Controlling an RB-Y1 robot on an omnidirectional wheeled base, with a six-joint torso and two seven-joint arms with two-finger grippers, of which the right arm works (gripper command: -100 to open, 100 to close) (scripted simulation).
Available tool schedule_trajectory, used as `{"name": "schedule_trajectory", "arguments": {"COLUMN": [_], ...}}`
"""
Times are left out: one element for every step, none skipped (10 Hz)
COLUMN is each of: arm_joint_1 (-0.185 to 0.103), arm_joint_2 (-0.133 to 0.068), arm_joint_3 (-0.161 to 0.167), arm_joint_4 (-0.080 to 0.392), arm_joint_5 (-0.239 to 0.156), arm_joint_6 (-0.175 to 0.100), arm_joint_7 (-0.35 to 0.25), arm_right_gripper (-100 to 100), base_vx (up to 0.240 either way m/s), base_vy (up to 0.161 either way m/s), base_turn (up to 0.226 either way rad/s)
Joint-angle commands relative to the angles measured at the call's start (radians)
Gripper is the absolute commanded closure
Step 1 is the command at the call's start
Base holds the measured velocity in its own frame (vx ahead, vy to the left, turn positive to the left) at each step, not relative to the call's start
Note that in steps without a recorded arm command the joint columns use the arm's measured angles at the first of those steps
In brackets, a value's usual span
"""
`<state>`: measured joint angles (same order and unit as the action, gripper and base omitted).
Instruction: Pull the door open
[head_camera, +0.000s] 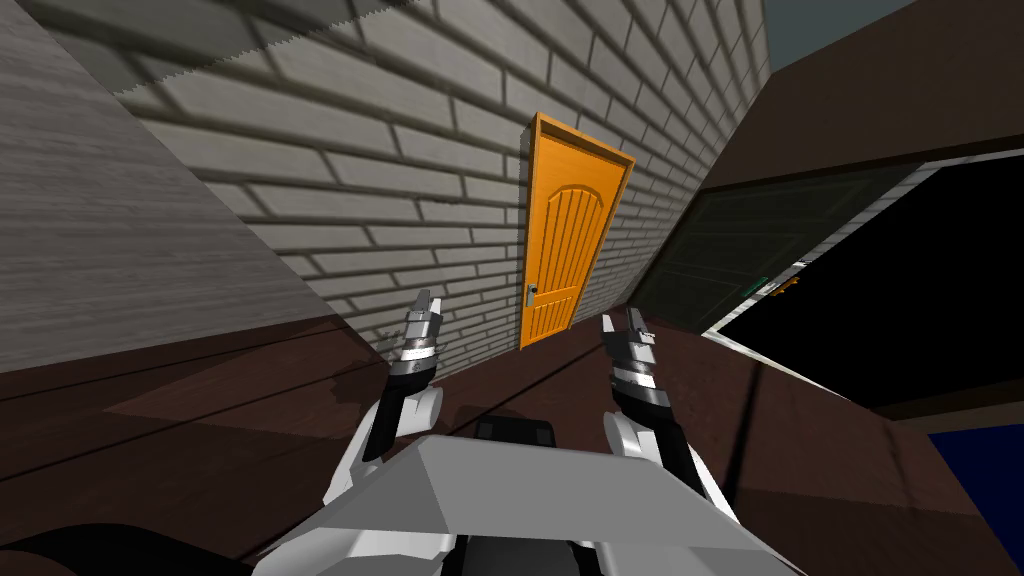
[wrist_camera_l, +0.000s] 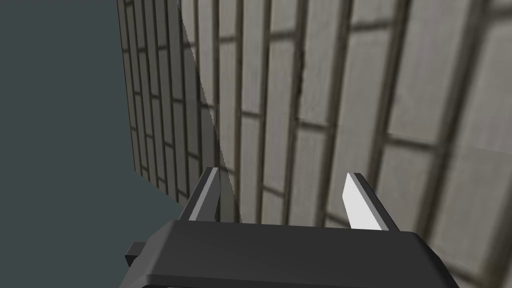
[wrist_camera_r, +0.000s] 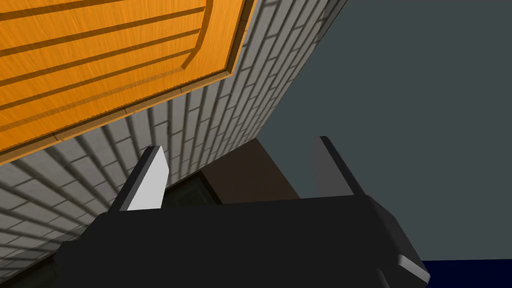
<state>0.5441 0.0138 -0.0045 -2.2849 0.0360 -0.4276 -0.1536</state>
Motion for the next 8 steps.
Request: {"name": "schedule_trajectory", "arguments": {"arm_joint_1": [-0.016, -0.029, -0.041, -0.057, -0.074, -0.093, -0.115, -0.137], "arm_joint_2": [-0.010, -0.016, -0.023, -0.032, -0.042, -0.052, -0.064, -0.075], "arm_joint_3": [0.000, 0.001, 0.001, 0.002, 0.002, 0.003, 0.003, 0.004], "arm_joint_4": [0.030, 0.053, 0.075, 0.104, 0.136, 0.168, 0.207, 0.245], "arm_joint_5": [0.010, 0.017, 0.024, 0.033, 0.043, 0.054, 0.067, 0.079], "arm_joint_6": [-0.007, -0.011, -0.016, -0.023, -0.029, -0.037, -0.046, -0.054], "arm_joint_7": [0.018, 0.030, 0.043, 0.060, 0.079, 0.099, 0.123, 0.146], "arm_right_gripper": [-100, -100, -100, -100, -100, -100, -100, -100], "base_vx": [0.026, 0.051, 0.055, 0.063, 0.071, 0.084, 0.091, 0.087], "base_vy": [0.004, 0.005, -0.003, 0.002, 0.010, -0.005, -0.002, -0.001], "base_turn": [0.008, 0.018, 0.014, 0.015, 0.016, 0.013, 0.024, 0.020]}}
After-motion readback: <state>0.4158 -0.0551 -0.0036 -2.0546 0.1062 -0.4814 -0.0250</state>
